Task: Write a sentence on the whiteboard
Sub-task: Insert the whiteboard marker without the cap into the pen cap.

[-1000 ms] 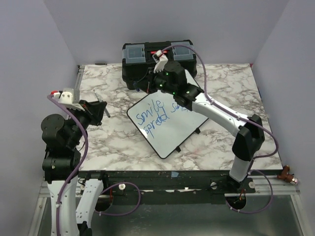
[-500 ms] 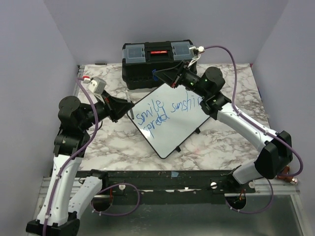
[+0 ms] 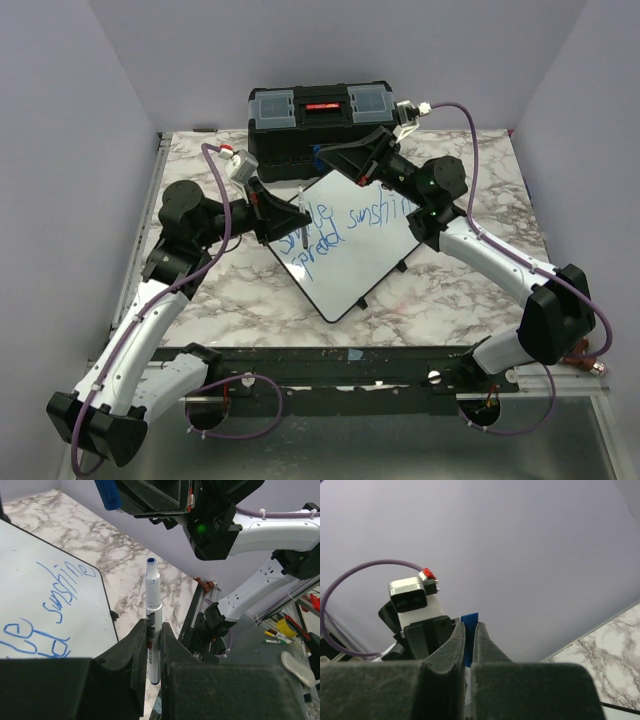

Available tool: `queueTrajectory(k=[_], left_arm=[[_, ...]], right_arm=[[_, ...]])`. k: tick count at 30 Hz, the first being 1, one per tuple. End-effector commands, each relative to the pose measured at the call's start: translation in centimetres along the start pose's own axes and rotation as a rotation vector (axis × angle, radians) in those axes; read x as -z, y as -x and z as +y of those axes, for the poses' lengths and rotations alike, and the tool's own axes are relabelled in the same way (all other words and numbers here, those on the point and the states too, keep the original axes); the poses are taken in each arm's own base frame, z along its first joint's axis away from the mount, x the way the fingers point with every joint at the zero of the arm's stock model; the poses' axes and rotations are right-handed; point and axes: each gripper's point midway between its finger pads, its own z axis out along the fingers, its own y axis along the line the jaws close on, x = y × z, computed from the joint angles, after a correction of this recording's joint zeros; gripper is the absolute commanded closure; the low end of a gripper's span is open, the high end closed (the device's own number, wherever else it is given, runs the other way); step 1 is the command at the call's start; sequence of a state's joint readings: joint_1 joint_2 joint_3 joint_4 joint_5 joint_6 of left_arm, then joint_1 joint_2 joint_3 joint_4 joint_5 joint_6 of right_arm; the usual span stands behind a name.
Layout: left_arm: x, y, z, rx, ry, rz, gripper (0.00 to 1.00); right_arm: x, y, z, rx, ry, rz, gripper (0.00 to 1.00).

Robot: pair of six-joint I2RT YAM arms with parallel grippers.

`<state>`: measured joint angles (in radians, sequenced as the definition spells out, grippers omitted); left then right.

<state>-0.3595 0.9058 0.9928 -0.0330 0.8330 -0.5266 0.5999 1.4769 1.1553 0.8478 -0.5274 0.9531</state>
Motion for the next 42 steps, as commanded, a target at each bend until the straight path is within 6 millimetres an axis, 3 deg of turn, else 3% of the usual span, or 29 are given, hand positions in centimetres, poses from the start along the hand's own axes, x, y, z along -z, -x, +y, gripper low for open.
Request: queueTrajectory(k=[1, 16, 42], left_arm=[[-1.4, -0.1, -1.4, -0.006, -0.117, -0.001, 1.0], [-4.0, -0.2, -0.8, 0.01, -0.126, 0.011, 1.0], [-4.4, 1.1, -0.2, -0.01, -0.075, -0.017, 1.0]], right_arm=[[0.4, 1.2, 2.9, 0.015, 0.121, -0.041, 0.99], [0.3, -0.4, 2.1, -0.024, 0.162, 0.003, 0.99], [0.4, -1.0, 1.6, -0.046, 0.156, 0.024, 0.99]])
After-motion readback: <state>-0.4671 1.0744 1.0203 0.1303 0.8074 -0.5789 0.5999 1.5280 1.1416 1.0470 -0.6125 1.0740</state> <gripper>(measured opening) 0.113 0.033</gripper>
